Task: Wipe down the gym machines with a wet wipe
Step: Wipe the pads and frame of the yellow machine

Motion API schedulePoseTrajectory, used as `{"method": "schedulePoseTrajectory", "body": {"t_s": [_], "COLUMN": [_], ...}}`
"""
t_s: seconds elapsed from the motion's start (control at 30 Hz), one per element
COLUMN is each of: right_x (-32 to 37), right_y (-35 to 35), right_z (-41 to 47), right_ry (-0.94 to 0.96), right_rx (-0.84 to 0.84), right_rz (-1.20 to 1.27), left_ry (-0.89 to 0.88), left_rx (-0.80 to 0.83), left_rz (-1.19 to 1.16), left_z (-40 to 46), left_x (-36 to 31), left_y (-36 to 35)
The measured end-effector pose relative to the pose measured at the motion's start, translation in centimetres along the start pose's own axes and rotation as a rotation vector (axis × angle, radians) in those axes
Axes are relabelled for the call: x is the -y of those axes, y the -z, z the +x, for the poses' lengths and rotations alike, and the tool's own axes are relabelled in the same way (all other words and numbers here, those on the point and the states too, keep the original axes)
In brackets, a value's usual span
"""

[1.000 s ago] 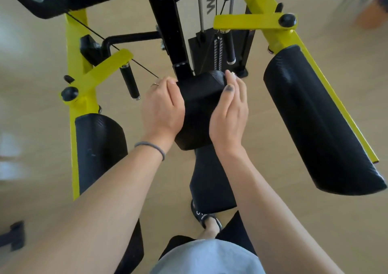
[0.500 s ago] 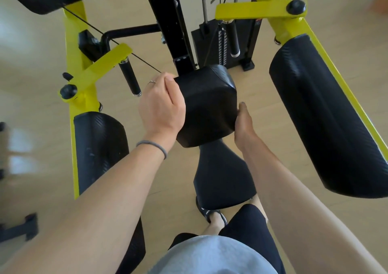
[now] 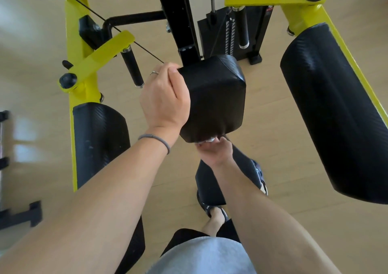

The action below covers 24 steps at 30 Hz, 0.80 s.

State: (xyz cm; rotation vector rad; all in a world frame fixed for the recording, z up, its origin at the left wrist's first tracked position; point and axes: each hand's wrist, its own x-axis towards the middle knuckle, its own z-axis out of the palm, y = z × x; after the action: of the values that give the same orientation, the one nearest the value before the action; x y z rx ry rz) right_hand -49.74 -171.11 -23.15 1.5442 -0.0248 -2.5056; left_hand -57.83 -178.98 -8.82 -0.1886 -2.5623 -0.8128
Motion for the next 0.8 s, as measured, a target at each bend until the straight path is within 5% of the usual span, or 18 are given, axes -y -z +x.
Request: {"method": "schedulePoseTrajectory", "body": {"t_s": [0.2, 0.8], "right_x": [-1.7, 4.4], "right_y": [-1.3, -5.3], "right_z": [0.3, -4.5], "right_ry": [-0.062, 0.589], "right_rx": [-0.015, -0.078], "right_rz": [0.069, -0.280], "left_ry": [-0.007, 0.007], "left_rx": [0.004, 0.006], "left_rz": [0.005, 0.005], "left_z": [0.0, 0.0], "left_x": [-0.1, -0.2], "left_y": [0.2, 0.2]}}
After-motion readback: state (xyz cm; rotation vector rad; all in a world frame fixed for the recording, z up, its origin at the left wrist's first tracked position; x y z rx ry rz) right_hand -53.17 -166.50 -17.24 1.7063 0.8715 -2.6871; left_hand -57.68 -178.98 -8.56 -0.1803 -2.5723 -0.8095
